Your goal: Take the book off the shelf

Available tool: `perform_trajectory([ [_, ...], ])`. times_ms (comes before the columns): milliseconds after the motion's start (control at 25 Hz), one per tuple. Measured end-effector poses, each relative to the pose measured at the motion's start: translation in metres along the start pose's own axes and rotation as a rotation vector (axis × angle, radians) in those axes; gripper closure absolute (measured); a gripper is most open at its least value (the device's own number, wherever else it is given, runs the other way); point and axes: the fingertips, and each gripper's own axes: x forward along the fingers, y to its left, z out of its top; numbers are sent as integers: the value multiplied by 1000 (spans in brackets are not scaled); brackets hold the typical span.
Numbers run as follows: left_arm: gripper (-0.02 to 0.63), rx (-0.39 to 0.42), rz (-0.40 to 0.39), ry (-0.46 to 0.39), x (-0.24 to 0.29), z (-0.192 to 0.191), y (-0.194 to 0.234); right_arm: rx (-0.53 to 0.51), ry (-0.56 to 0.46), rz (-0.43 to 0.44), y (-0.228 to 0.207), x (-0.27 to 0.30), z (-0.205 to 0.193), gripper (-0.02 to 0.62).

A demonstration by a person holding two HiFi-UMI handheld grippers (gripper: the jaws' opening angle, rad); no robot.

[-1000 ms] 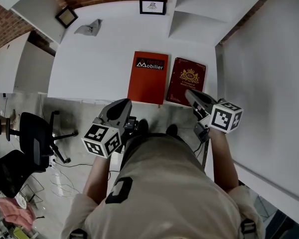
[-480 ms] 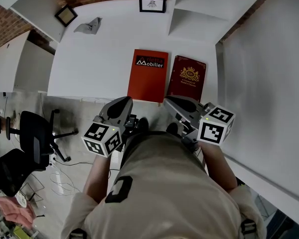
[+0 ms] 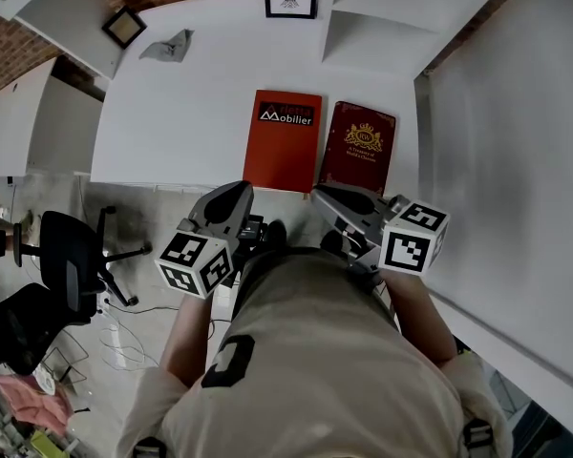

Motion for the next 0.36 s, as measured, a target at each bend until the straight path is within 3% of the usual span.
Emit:
perform_trajectory([
  [360, 600, 0, 2, 9, 6, 0, 4, 15, 10, -3, -7, 2, 0, 589],
])
